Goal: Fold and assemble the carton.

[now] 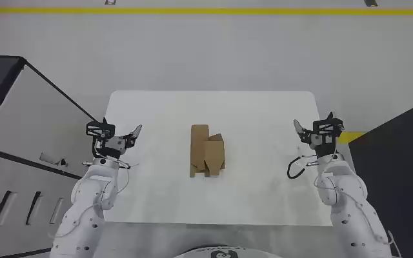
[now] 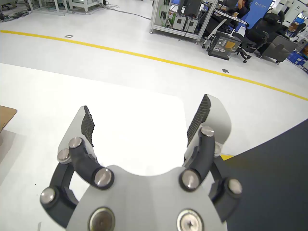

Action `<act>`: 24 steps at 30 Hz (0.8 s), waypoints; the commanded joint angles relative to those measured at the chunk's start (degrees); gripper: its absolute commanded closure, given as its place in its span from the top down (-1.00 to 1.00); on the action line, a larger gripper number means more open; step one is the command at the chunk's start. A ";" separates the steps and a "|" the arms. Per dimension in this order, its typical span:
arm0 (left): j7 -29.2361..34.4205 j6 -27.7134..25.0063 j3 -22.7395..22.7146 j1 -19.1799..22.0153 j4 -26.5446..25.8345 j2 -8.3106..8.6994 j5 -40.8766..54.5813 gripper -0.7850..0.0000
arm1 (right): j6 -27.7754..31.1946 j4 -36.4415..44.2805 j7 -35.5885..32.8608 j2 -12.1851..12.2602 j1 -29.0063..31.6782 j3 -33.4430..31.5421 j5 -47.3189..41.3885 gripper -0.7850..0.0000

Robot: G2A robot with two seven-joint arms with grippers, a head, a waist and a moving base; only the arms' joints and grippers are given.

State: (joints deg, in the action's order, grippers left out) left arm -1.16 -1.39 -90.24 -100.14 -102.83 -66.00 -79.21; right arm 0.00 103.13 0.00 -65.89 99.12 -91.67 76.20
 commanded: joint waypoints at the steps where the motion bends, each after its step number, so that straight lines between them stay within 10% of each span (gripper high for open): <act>1: 0.19 -0.14 1.08 -0.23 0.15 -0.08 -1.20 1.00 | 0.00 0.00 0.00 0.00 0.00 0.00 0.00 1.00; 15: 0.84 -0.10 3.99 -0.18 0.23 -0.35 -4.17 1.00 | 0.00 0.00 0.00 0.00 0.00 0.00 0.00 1.00; 24: -3.36 -3.03 13.49 -1.98 -0.26 -0.76 -15.41 1.00 | 0.00 0.00 0.00 0.00 0.00 0.00 0.00 1.00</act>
State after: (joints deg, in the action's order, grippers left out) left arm -4.53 -4.61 -78.07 -102.16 -103.42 -66.69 -93.06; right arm 0.00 103.13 0.00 -65.89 99.12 -91.67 76.20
